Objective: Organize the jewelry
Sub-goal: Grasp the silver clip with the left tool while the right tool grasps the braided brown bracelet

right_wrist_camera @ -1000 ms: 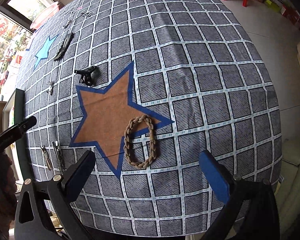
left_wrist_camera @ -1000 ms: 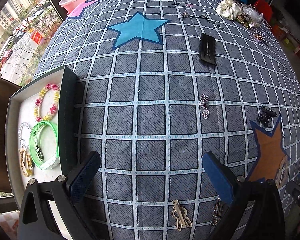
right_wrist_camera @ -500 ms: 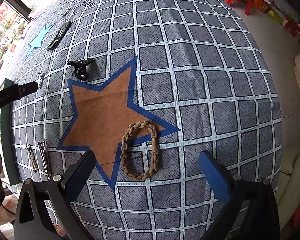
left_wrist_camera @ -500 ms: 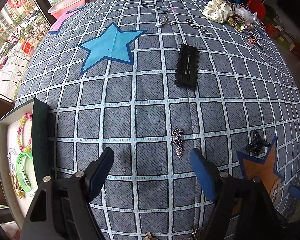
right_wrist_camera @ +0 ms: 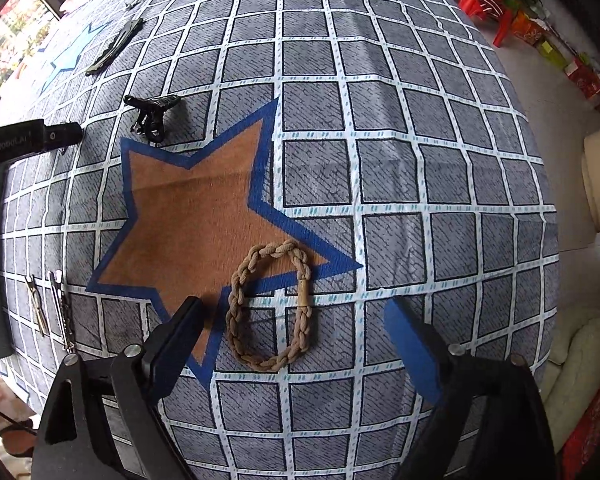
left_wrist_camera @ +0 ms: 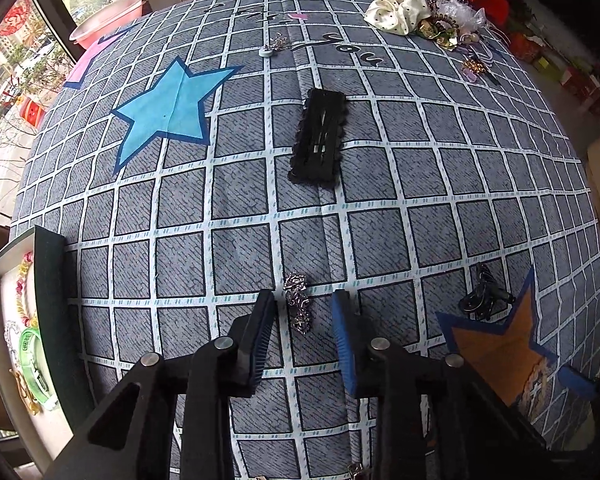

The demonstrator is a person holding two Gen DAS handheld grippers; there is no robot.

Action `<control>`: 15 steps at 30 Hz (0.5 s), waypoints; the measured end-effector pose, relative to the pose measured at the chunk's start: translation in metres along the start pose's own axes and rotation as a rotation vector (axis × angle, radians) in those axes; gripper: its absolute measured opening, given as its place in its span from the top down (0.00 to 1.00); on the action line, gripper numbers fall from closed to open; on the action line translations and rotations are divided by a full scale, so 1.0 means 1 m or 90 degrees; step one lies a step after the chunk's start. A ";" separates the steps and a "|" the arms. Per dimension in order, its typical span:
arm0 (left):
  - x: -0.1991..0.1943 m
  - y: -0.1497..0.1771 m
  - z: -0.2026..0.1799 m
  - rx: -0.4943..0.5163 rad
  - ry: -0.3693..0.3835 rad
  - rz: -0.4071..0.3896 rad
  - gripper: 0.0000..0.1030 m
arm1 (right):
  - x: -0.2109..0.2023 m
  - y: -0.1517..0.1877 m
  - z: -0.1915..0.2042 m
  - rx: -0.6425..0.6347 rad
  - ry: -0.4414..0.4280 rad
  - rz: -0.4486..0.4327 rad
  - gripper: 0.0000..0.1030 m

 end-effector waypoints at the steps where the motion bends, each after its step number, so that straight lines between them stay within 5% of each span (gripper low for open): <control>1: -0.001 0.001 -0.005 0.001 0.001 0.002 0.85 | -0.002 0.002 0.004 -0.004 0.000 -0.005 0.22; 5: -0.005 0.004 -0.009 -0.012 0.025 -0.003 0.87 | -0.008 0.003 0.010 -0.018 -0.001 -0.023 0.51; 7: -0.010 0.007 -0.008 -0.015 0.035 -0.012 0.87 | -0.011 0.002 0.011 -0.020 -0.005 -0.028 0.81; 8: -0.012 0.007 -0.008 -0.015 0.039 -0.016 0.87 | -0.011 0.001 0.010 -0.018 -0.008 -0.027 0.88; 15: -0.038 0.014 0.002 -0.028 0.059 -0.042 0.87 | -0.015 -0.004 -0.001 0.031 -0.094 -0.018 0.88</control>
Point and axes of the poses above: each gripper's, at about its wrist camera, not at the fingertips, and x roughly the way its jaws point, z to its left, y to its underside, the point moved 8 cm from there along x, roughly the way its jaws point, and after that the axes turned 15 degrees about y, right-handed, at the moved point
